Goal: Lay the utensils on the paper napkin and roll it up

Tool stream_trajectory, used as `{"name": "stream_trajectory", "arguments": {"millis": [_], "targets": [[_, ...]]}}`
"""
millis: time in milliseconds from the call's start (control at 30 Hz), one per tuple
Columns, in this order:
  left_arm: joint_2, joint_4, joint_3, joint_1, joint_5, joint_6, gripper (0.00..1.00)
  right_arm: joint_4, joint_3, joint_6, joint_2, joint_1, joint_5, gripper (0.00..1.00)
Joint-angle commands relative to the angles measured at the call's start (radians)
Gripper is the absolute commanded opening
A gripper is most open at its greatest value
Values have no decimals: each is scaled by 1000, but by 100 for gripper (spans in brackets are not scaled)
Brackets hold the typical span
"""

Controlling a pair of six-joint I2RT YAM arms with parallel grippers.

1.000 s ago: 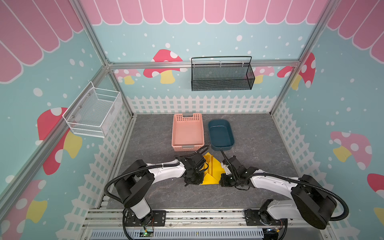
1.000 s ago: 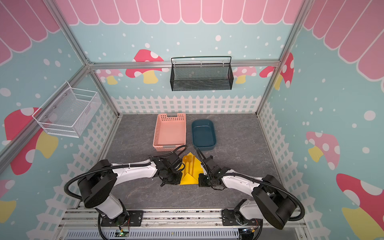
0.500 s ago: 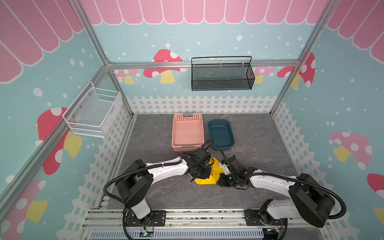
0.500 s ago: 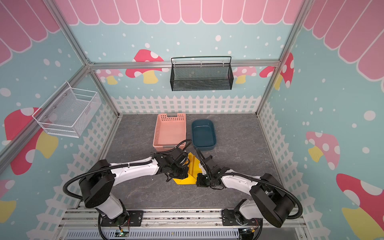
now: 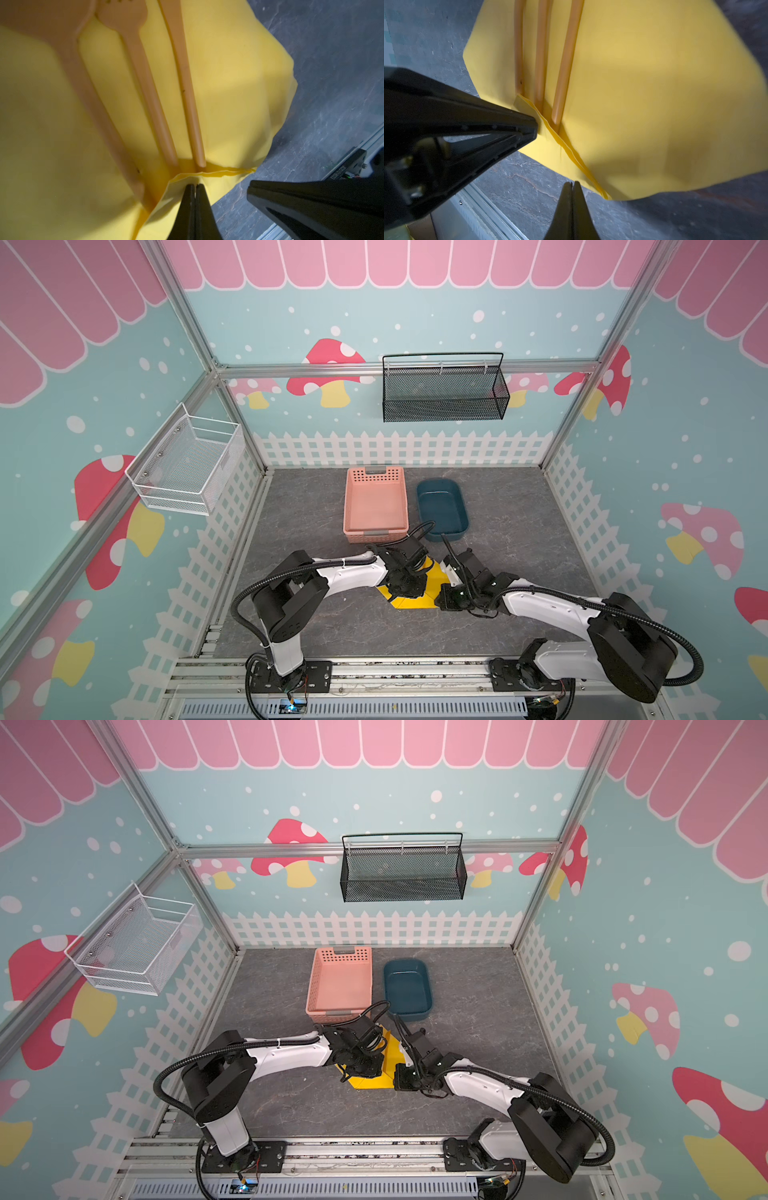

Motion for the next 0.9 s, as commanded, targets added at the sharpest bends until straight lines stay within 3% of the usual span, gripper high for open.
{"name": "stream_trajectory", "arguments": {"millis": [0, 333, 667, 867], "targets": [[15, 10, 17, -4, 4, -17, 0, -26, 26, -27, 17, -1, 23, 4], [26, 11, 6, -4, -6, -25, 0, -32, 11, -48, 114, -1, 44, 4], [23, 11, 1, -4, -5, -26, 0, -98, 39, -52, 10, -3, 98, 4], [17, 11, 0, -4, -7, -26, 0, -84, 5, -53, 65, -6, 96, 4]]}}
